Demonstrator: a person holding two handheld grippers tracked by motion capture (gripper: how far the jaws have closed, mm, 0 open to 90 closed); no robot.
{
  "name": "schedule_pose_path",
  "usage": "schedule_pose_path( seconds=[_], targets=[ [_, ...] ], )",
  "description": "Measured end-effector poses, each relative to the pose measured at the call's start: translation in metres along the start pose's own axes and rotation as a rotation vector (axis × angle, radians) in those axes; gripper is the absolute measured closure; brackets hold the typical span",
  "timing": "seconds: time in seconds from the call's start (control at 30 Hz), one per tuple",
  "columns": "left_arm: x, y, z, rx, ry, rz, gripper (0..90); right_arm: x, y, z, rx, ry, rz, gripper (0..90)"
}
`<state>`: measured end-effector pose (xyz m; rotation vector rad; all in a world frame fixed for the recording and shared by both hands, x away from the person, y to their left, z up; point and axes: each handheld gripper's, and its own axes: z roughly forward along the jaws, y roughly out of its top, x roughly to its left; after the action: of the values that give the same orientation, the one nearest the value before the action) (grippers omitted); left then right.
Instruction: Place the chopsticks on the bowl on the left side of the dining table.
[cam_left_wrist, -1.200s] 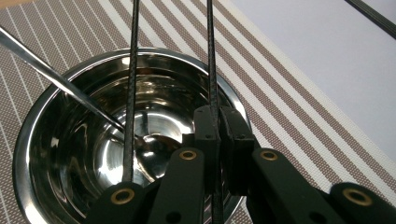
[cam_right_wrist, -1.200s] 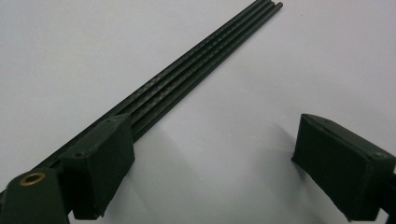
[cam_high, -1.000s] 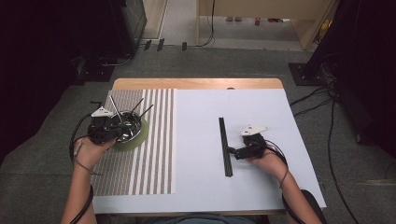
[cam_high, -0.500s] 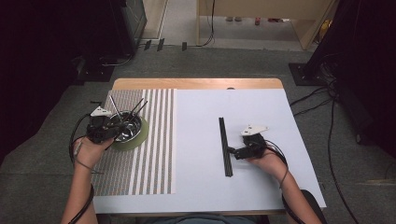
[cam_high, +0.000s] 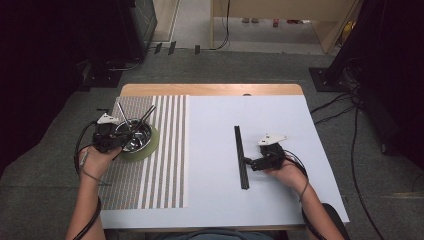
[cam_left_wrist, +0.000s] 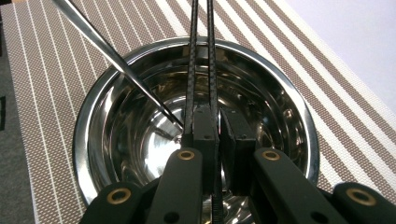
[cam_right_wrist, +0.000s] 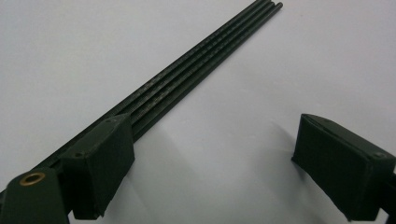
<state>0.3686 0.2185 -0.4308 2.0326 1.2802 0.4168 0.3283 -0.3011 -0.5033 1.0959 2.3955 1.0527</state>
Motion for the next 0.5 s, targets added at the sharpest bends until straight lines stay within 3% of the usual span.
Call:
schedule_pose_path(
  seconds=[0.17, 0.27, 0.33, 0.5],
  targets=[
    [-0.001, 0.004, -0.012, -0.052, -0.012, 0.001, 77.2, 0.0, 0.0, 0.0, 0.0, 0.0, 0.0, 11.8],
    [-0.003, 0.007, -0.015, -0.082, 0.016, 0.025, 70.3, 0.0, 0.0, 0.0, -0.002, 0.0, 0.004, 11.8],
    [-0.003, 0.006, -0.011, -0.078, 0.028, 0.044, 66.0, 0.0, 0.0, 0.0, -0.001, 0.0, 0.002, 11.8],
    [-0.002, 0.0, 0.002, -0.048, 0.048, 0.055, 64.9, 0.0, 0.0, 0.0, -0.001, 0.0, 0.001, 11.8]
  ],
)
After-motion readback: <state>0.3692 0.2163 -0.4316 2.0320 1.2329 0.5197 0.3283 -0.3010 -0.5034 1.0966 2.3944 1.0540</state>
